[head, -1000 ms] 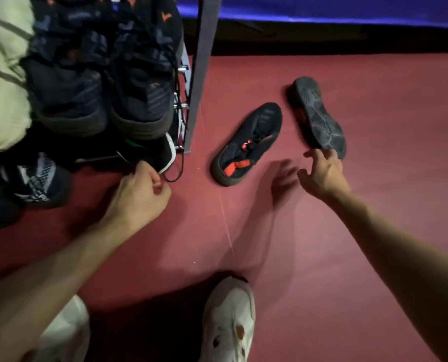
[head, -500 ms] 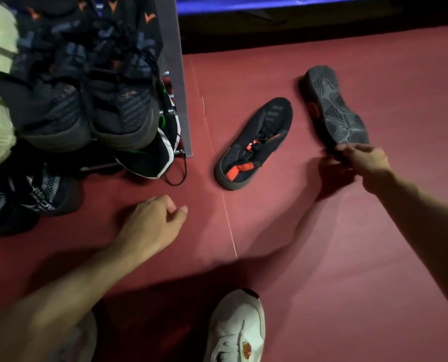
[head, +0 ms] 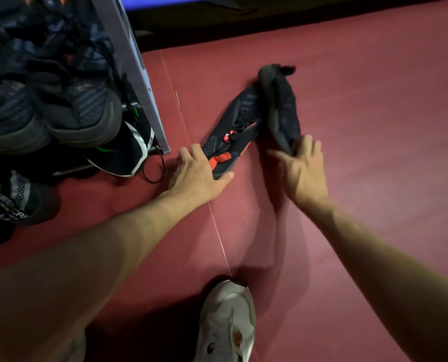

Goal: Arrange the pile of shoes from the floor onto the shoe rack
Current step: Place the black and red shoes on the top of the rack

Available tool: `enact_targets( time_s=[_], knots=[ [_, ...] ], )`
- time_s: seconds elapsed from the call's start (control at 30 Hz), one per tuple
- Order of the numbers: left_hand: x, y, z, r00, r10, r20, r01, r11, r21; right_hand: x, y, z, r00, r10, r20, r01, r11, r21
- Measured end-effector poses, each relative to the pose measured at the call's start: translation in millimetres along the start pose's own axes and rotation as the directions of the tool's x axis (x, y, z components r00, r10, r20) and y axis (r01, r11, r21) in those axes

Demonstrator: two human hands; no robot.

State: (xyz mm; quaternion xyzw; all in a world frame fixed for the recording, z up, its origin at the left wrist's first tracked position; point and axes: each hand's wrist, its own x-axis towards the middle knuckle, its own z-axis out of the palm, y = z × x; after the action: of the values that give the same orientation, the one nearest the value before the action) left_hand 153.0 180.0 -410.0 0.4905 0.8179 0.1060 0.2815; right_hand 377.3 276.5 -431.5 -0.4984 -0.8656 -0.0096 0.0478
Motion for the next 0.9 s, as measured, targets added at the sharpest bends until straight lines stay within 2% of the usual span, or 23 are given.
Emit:
enact_targets(
  time_s=[0.13,0.2,0.33,0.4,0.47,0.57,0.6,0.7,0.77,0.9],
  knots=[
    [1,-20,11,1.0,-0.017,-0.01,0.018,0.999,0.041,-43,-46,5,0.973,-0.189,0.129,0.188,0.982,0.016],
    [-1,-32,13,0.999,0.022,-0.039,-0.02,0.999,0.04,-53,-59,5,0.958,-0.223,0.179,0.212,0.974,0.081],
    [-1,-41,10,0.996,0.085,-0.038,-0.083,0.995,0.046,-36,-71,-7,0.989,-0.087,0.122,0.047,0.953,0.299],
    [1,-44,9,0.996,0.091,-0.018,-0.09,0.995,0.035,-32,-71,-11,0.986,-0.091,0.14,0.041,0.944,0.326],
    [3,-43,9,0.993,0.111,-0.027,-0.11,0.994,0.025,-31,-68,-9,0.986,-0.018,0.168,-0.041,0.939,0.342],
    [9,-32,13,0.979,0.188,-0.076,-0.182,0.98,0.077,-27,-67,1,0.952,0.219,0.216,-0.278,0.912,0.303],
    [13,-25,16,0.977,0.198,-0.08,-0.19,0.977,0.102,-23,-68,3,0.939,0.26,0.226,-0.316,0.91,0.266],
    [25,-8,21,0.988,0.138,-0.072,-0.128,0.984,0.124,-2,-71,8,0.908,0.329,0.258,-0.378,0.911,0.166],
    [28,-7,20,0.989,0.121,-0.082,-0.111,0.986,0.122,14,-76,8,0.865,0.378,0.33,-0.443,0.884,0.147],
    [25,-22,12,0.991,0.127,-0.048,-0.12,0.986,0.115,45,-78,-2,0.821,0.384,0.421,-0.472,0.873,0.125]
  ],
)
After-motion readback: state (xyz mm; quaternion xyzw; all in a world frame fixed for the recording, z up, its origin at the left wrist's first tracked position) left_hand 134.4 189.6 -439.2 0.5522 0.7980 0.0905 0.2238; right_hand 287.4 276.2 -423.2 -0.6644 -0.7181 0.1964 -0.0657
